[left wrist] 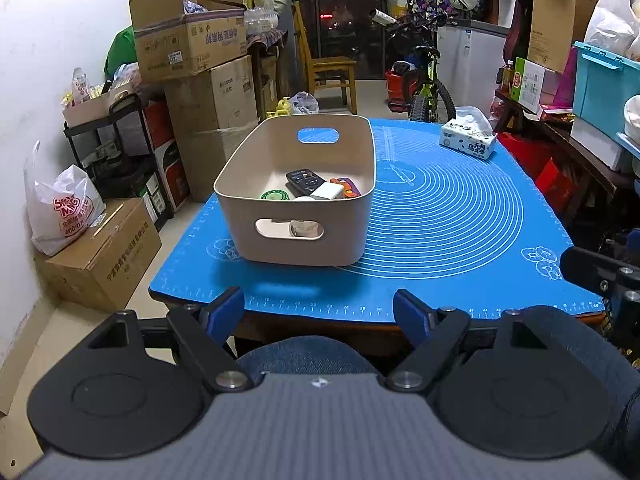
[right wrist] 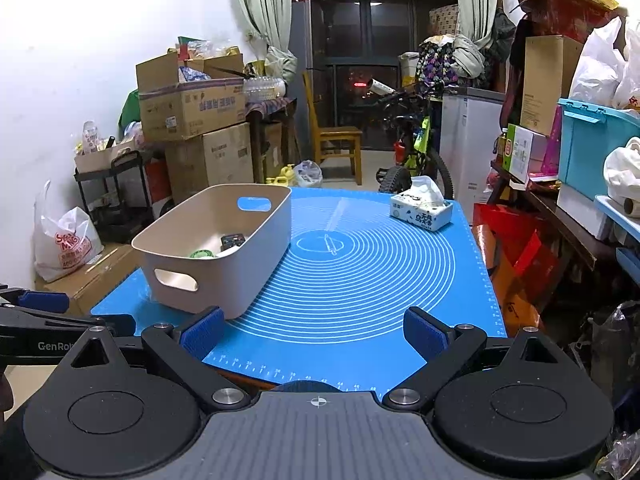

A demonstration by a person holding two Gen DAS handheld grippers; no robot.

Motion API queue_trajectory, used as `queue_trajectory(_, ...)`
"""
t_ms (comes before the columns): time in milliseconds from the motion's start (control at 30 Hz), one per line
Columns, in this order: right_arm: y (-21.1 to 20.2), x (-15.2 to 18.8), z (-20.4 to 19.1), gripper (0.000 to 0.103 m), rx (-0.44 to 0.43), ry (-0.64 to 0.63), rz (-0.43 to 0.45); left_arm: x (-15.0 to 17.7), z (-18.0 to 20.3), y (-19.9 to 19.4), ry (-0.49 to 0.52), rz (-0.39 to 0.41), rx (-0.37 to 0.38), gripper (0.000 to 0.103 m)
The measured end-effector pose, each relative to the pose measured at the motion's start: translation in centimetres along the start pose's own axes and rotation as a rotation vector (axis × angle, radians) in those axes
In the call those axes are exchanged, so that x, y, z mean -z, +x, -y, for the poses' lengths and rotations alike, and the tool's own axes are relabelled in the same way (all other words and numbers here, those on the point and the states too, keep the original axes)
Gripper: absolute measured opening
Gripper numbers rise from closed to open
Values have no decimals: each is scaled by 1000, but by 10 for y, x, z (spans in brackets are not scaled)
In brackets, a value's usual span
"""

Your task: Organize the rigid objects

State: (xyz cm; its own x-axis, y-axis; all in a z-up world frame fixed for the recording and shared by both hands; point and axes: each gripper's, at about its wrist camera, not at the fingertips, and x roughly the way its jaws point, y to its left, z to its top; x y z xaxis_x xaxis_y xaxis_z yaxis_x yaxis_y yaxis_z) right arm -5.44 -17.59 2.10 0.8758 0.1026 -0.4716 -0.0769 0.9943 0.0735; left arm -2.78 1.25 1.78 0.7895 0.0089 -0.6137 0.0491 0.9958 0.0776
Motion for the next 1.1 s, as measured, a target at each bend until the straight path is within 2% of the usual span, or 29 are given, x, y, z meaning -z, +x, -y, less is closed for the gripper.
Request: queue_trajectory(1100, 3, 2, 3, 96, 1, 2, -7, 1, 2, -1, 14, 13, -4, 82)
